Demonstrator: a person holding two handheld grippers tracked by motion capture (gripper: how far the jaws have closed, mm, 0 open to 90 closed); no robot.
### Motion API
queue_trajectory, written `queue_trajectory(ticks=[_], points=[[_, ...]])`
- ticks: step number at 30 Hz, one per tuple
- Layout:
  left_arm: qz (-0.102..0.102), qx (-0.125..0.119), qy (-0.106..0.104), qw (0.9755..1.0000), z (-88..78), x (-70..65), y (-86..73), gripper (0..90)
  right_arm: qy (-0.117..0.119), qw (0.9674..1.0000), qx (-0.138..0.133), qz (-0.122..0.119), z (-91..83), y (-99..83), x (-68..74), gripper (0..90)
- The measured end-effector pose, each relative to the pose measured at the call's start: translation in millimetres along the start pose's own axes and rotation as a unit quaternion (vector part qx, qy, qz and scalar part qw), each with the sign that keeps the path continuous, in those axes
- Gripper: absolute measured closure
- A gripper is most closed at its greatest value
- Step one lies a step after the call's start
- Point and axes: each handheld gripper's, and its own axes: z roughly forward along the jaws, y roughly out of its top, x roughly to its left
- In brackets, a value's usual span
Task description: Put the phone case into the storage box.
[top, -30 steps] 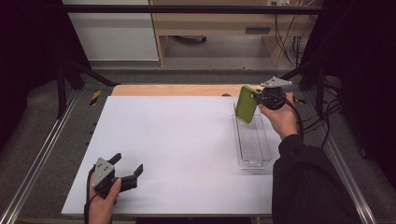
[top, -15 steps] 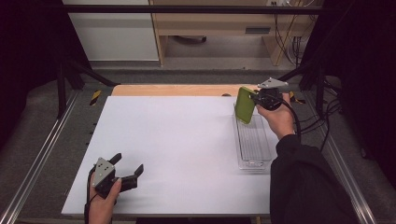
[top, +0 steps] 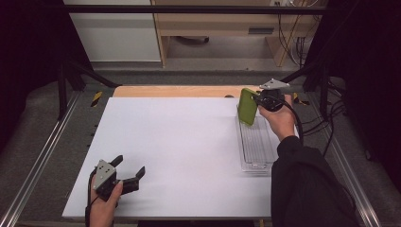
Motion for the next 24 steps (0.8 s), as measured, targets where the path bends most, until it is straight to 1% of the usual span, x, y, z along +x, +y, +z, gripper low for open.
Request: queue_trajectory(ticks=[4,6,11,16,24], points=[[0.0,0.0,0.0,1.0,-0.2,0.1,0.0,4.9,-0.001,1.0,0.0,0.002,1.8,-0.5,1.0,75.9],[0.0,0.0,0.0,1.0,-0.3,0.2,0.1,4.9,-0.001,1.0,0.001,-0.001,3.1,-0.8,1.4,75.8],[0.0,-0.001,0.001,1.0,-0.5,0.2,0.2,4.9,-0.003,1.0,-0.003,0.005,4.9,-0.2,2.8,75.4],[-0.001,-0.001,0.001,1.0,-0.6,0.5,0.2,4.9,-0.001,0.9998,-0.006,0.019,8.0,-0.1,1.7,74.5],[-0.002,-0.002,0.001,1.0,-1.0,0.8,0.3,4.9,-0.01,0.9995,-0.01,0.026,12.6,0.4,2.8,72.1]])
